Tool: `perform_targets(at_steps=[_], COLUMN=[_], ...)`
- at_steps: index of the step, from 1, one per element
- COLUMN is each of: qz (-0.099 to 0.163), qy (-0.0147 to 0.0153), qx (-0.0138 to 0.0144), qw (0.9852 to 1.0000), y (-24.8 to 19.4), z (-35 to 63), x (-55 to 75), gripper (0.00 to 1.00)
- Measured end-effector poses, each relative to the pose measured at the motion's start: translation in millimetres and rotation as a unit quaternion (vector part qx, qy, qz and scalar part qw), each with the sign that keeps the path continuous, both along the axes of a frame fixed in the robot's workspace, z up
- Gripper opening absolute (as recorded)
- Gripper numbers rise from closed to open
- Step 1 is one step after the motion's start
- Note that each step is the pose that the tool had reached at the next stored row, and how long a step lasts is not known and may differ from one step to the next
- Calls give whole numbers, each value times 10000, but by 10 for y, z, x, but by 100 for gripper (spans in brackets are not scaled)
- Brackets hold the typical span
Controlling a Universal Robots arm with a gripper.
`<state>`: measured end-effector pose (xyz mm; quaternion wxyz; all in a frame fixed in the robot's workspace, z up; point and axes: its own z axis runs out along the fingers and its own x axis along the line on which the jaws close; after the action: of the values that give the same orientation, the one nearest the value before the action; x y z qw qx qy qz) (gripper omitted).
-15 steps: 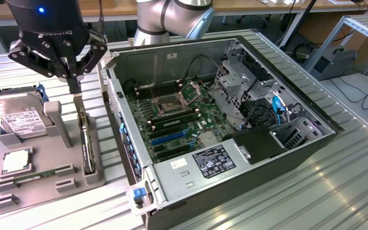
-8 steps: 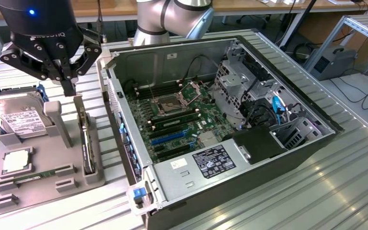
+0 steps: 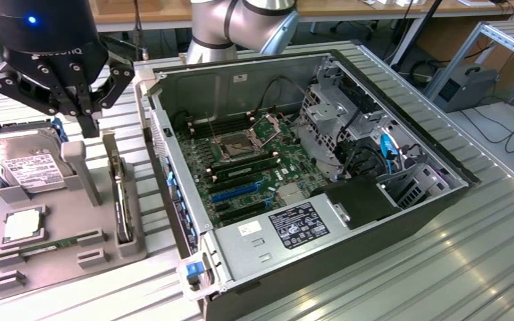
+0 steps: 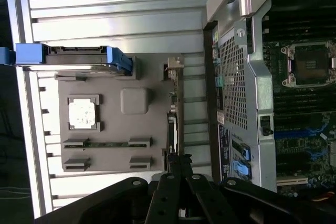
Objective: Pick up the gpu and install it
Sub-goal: 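Reach for the gpu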
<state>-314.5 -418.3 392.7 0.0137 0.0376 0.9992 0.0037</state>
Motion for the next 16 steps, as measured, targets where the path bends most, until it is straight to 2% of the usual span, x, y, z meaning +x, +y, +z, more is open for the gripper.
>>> perform_targets(at_steps=[9, 16], qz=[-1, 0], qy=[0, -1], qx=[0, 0], qw=[10000, 10000], y=[-69, -121], z=[-3, -5], x=[-113, -260], gripper=[11, 11])
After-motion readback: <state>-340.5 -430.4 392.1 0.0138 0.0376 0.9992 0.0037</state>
